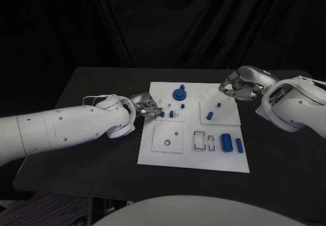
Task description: Assemble the parts on the task board
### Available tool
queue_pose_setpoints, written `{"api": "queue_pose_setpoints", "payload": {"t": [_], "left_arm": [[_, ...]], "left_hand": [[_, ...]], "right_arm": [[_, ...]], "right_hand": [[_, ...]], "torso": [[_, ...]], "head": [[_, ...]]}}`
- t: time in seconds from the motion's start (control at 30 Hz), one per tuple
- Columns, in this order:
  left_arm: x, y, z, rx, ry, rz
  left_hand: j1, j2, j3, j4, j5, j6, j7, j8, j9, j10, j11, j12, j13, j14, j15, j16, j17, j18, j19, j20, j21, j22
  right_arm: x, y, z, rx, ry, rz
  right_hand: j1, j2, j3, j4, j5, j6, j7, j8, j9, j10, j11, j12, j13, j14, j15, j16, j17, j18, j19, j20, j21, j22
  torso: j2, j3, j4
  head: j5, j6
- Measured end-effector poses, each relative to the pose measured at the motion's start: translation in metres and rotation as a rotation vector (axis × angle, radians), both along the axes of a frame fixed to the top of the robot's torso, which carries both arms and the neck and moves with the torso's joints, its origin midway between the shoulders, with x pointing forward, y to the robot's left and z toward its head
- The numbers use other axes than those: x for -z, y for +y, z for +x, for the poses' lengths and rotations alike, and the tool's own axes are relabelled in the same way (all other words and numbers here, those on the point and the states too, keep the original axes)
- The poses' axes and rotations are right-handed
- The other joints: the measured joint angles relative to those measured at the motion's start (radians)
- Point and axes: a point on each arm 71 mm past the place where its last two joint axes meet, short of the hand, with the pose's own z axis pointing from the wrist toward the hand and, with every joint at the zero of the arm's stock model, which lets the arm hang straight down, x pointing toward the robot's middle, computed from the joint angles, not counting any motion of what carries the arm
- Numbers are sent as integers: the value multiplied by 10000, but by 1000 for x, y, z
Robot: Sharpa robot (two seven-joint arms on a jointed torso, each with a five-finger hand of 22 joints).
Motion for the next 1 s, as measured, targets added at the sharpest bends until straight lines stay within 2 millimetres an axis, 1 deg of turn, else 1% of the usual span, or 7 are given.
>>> {"api": "queue_pose_setpoints", "payload": {"t": [0.6, 0.63, 0.73, 0.8, 0.83, 0.9, 1.0], "left_arm": [[1, -1, -2, 109, -64, 98], [1, -1, -2, 116, -65, 98], [1, -1, -2, 119, -71, 104], [1, -2, -2, 123, -71, 105], [2, -2, -2, 125, -68, 106], [2, -2, -2, 122, -68, 110], [2, -1, -1, 104, -70, 124]], "left_hand": [[-72, -72, 42, 43, -21, 0, 0, 39, 2, 0, 0, 0, 0, 0, 0, 0, 0, 0, 0, 0, 0, 0], [-100, -100, 71, 77, -155, 0, 0, 39, 5, 0, 0, 0, 0, 0, 0, 0, 0, 0, 0, 0, 0, 0], [-324, -115, -18, 295, -1032, 0, -1, 86, 13, 0, 0, 0, 0, 0, 0, 0, 0, 0, 0, 0, 0, 0], [-643, -96, -138, 396, -1558, 0, -1, 87, 11, 21, 61, 0, 0, 0, 0, 0, 0, 0, -37, 37, 0, 0], [-1045, -25, -393, 395, -2170, -36, 35, 88, -23, -2, 86, 0, 0, 14, 32, 0, 0, 0, -37, 37, 0, 0], [-1528, 55, -756, 394, -2829, -52, 50, 89, -109, -11, 95, 0, 0, 1, 73, 0, 0, 0, -37, 37, 0, 0], [-1909, 157, -1075, 400, -3169, -52, 50, 89, -165, -12, 95, 0, 0, 1, 73, 0, 0, 1, -13, 60, 0, 0]], "right_arm": [[0, 0, 0, -1, -1, 0], [0, 0, 0, -3, -1, 0], [0, 0, 0, -2, -2, 0], [0, 0, 0, -1, -1, -1], [0, 0, 0, -1, -1, -1], [0, 0, 0, -1, 0, -1], [0, 0, 0, 0, 2, -2]], "right_hand": [[0, 0, 0, 0, 0, 0, 0, 0, 0, 0, 0, 0, -2, 0, 0, 0, 0, -1, 0, 0, 0, -2], [0, 0, 0, 0, 0, 0, 0, 0, 0, 0, 0, 0, -2, 0, 0, 0, 0, 0, 0, 0, 0, -2], [0, 0, 0, 0, 0, 0, 0, 0, 0, 0, 0, 0, -3, 0, 0, 0, 0, 0, 0, 0, 0, -2], [0, 0, 0, 0, 0, 0, 0, 0, 0, 0, 0, 0, -3, 0, 0, 0, 0, 0, 0, 0, 0, -3], [0, 0, 0, 0, 0, 0, 0, 0, 0, 0, 0, 0, -3, 0, 0, 0, 0, 0, 0, 0, 0, -2], [0, 0, 0, 0, 0, 0, 0, 0, 0, 0, 0, 0, -3, 0, 0, 0, 0, 0, 0, 0, 0, -3], [0, 0, 0, 0, -1, 0, 0, 0, 0, 0, 0, 0, -3, 0, 0, 0, 0, -1, 0, 0, 0, -3]], "torso": [[-18, 2, -10], [-18, 4, -11], [-18, 7, -12], [-18, 7, -12], [-18, 8, -12], [-18, 8, -12], [-15, 8, -12]], "head": [[6, 0], [8, 0], [15, 0], [16, 0], [16, 0], [16, 0], [16, 0]]}}
